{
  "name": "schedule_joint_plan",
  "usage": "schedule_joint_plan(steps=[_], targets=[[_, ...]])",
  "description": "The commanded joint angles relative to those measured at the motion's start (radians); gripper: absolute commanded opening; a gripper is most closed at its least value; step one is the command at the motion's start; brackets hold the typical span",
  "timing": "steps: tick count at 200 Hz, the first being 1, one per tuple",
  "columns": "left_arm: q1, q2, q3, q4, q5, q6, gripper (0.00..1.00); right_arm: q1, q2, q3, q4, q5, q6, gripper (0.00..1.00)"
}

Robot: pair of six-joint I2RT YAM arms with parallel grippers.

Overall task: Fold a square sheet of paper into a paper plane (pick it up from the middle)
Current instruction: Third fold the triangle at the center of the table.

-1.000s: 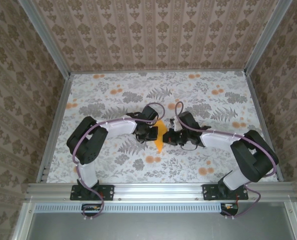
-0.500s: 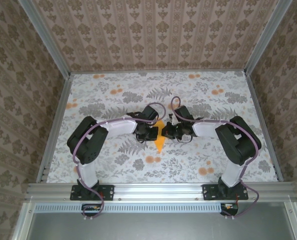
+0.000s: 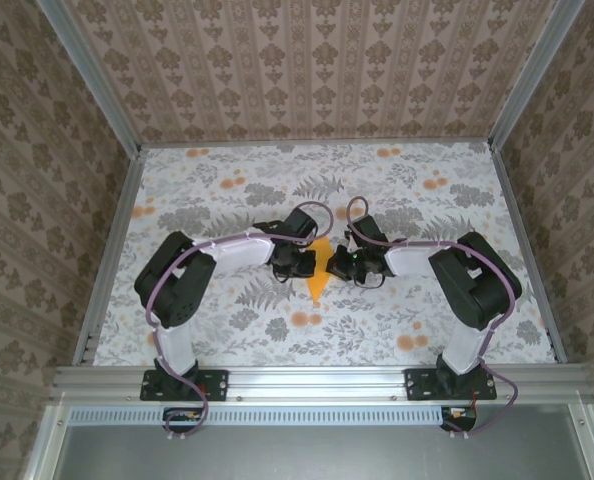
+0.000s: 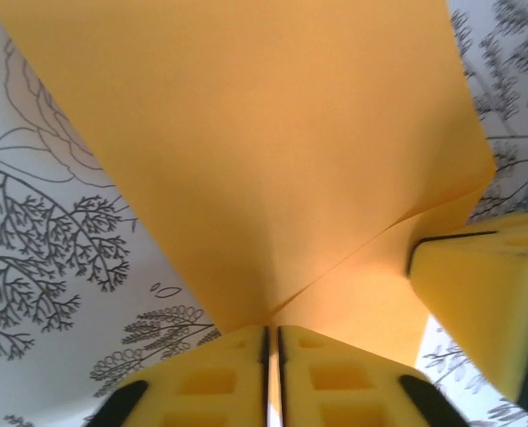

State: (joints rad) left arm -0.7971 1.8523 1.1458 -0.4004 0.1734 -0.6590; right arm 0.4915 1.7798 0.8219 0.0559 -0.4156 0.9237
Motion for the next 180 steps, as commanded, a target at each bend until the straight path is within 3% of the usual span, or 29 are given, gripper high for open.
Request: schedule_joint_plan(steps=[1, 46, 104, 180], targets=[[0.0, -0.086, -0.036, 0.063, 0.031, -0.024, 0.2, 0.002, 0.021, -0.036, -0.054, 0.102, 0.065, 0.04], [-0.049, -0.173, -0.152, 0.206, 0.085, -0.116, 0.24, 0.001, 0.026, -0.038, -0.081, 0.127, 0.1, 0.04], [-0.073, -0.112, -0.204, 0.285, 0.135, -0.18, 0.12, -0.005, 0.051, -0.036, -0.09, 0.127, 0.122, 0.04], [-0.068, -0.077, -0.259, 0.292, 0.122, -0.204, 0.1, -0.018, 0.064, -0.041, -0.104, 0.122, 0.122, 0.03]])
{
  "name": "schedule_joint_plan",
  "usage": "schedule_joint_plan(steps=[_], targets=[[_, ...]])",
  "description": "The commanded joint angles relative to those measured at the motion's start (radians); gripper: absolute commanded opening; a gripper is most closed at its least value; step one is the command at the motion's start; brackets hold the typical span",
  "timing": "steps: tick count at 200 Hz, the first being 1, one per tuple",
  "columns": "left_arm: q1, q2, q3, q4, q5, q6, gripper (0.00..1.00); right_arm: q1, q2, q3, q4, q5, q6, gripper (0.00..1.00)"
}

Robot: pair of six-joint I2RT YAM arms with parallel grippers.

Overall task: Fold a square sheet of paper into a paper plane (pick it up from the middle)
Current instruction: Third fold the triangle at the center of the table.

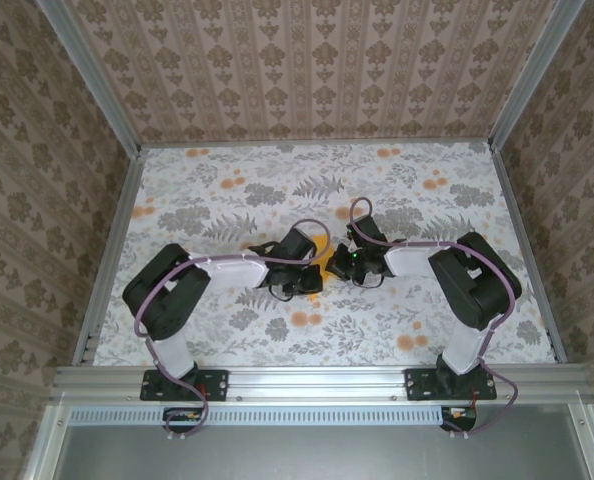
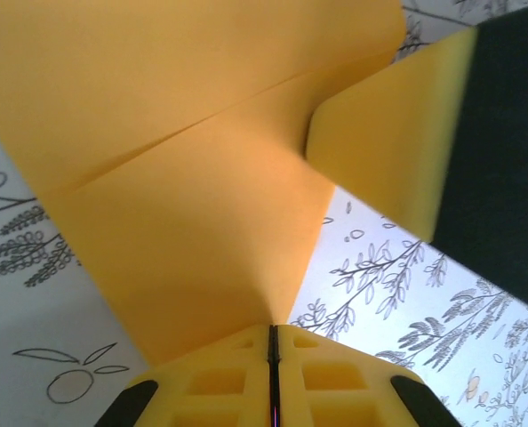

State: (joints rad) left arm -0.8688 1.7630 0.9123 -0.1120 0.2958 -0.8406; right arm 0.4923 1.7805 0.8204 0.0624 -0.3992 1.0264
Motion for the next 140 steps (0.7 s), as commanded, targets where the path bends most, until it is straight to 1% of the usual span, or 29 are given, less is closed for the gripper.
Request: schedule_joint_plan(steps=[1, 56, 79, 97, 111, 120, 140], targets=[[0.004, 0.012, -0.026, 0.004, -0.001, -0.023, 0.1, -0.018, 0.063, -0.04, -0.111, 0.106, 0.019, 0.03], [0.011, 0.006, -0.064, -0.056, -0.076, -0.022, 0.07, -0.033, 0.068, -0.048, -0.108, 0.105, 0.011, 0.03], [0.013, -0.014, -0.085, -0.073, -0.1, -0.025, 0.05, -0.045, 0.042, -0.048, -0.068, 0.074, -0.035, 0.03], [0.011, -0.026, -0.102, -0.068, -0.096, -0.029, 0.02, -0.05, 0.013, -0.033, -0.016, 0.015, -0.11, 0.03], [0.011, -0.021, -0.108, -0.055, -0.087, -0.031, 0.01, -0.05, -0.005, -0.022, 0.042, -0.063, -0.17, 0.03], [0.012, -0.013, -0.107, -0.048, -0.08, -0.031, 0.0, -0.049, -0.018, -0.021, 0.073, -0.104, -0.192, 0.03], [0.011, -0.008, -0.106, -0.043, -0.076, -0.031, 0.0, -0.044, -0.048, -0.038, 0.107, -0.153, -0.216, 0.03]])
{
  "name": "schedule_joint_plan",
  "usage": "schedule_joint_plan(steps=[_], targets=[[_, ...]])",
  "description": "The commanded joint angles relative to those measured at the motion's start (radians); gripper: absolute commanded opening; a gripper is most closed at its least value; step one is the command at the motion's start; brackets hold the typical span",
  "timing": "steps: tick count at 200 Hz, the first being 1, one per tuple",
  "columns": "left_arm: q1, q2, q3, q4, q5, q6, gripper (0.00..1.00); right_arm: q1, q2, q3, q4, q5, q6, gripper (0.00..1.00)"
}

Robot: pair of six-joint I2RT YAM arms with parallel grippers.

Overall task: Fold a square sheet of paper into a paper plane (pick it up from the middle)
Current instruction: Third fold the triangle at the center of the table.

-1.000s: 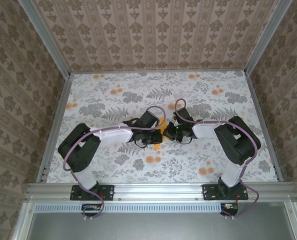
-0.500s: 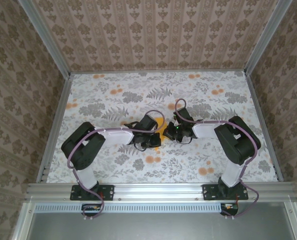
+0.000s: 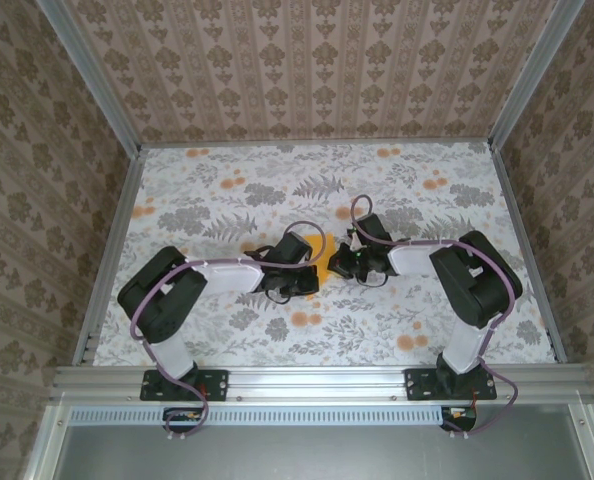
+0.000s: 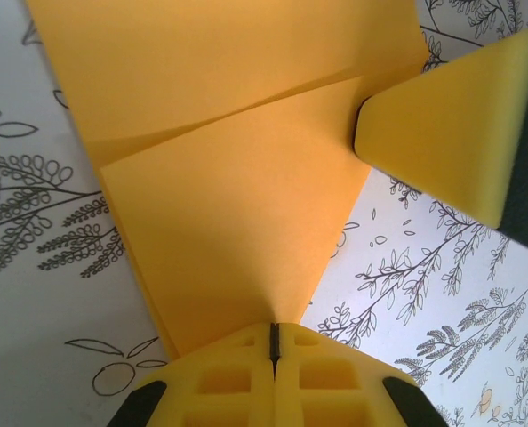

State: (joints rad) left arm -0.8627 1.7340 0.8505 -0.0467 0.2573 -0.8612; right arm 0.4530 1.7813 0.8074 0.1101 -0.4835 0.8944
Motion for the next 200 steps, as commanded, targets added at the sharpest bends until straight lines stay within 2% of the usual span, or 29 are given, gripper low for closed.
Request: schedule_joint_plan(steps=[1, 77, 110, 143, 200], targets=[[0.005, 0.021, -0.045, -0.108, -0.038, -0.012, 0.0, -0.004, -0.051, -0.026, 0.06, -0.069, -0.084, 0.03], [0.005, 0.021, -0.039, -0.113, -0.04, -0.004, 0.0, 0.082, -0.023, -0.037, 0.037, -0.063, -0.092, 0.03], [0.006, 0.014, -0.043, -0.123, -0.046, -0.009, 0.0, 0.079, 0.023, 0.002, -0.048, 0.008, -0.099, 0.02], [0.005, 0.007, -0.058, -0.122, -0.037, -0.03, 0.0, 0.037, 0.043, 0.006, -0.054, 0.044, -0.143, 0.02], [0.005, 0.006, -0.089, -0.125, -0.028, -0.035, 0.0, -0.106, 0.053, 0.01, -0.012, 0.032, -0.22, 0.02]])
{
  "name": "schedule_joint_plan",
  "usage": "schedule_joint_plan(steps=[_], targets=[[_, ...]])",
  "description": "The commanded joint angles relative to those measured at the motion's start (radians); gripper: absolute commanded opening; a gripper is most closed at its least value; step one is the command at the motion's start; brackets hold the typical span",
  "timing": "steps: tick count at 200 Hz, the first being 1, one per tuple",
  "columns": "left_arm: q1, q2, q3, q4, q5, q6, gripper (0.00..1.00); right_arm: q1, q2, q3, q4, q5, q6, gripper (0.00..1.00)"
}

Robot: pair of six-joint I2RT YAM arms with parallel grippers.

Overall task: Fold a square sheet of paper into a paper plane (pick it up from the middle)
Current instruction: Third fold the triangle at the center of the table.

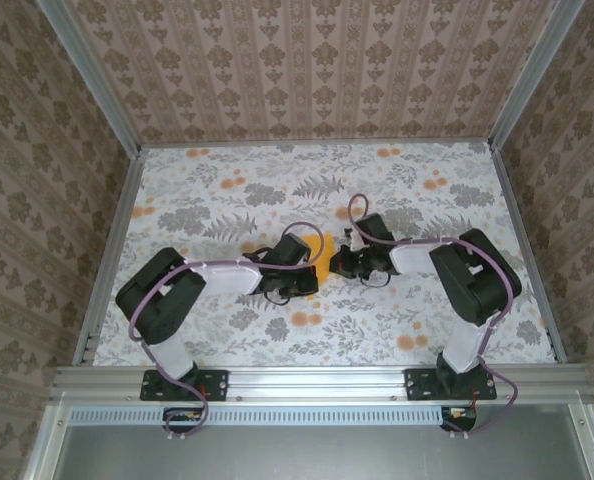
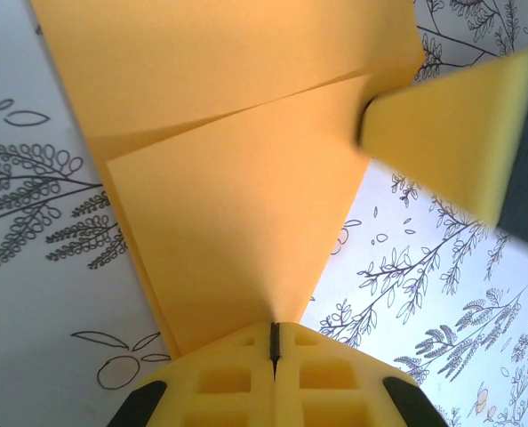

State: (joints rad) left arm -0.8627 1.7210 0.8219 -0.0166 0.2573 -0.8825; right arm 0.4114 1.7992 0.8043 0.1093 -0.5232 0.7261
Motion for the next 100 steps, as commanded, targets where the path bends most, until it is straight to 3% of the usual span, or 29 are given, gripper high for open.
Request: schedule_joint_plan(steps=[1, 54, 100], targets=[[0.005, 0.019, -0.061, -0.155, -0.028, -0.013, 0.0, -0.067, 0.035, 0.015, -0.011, 0.072, -0.052, 0.02], [0.006, 0.014, -0.036, -0.161, -0.027, 0.017, 0.0, -0.077, -0.076, 0.016, -0.004, 0.057, -0.046, 0.02], [0.007, 0.016, -0.012, -0.163, -0.032, 0.039, 0.0, 0.018, -0.088, 0.002, -0.006, 0.02, 0.007, 0.02]])
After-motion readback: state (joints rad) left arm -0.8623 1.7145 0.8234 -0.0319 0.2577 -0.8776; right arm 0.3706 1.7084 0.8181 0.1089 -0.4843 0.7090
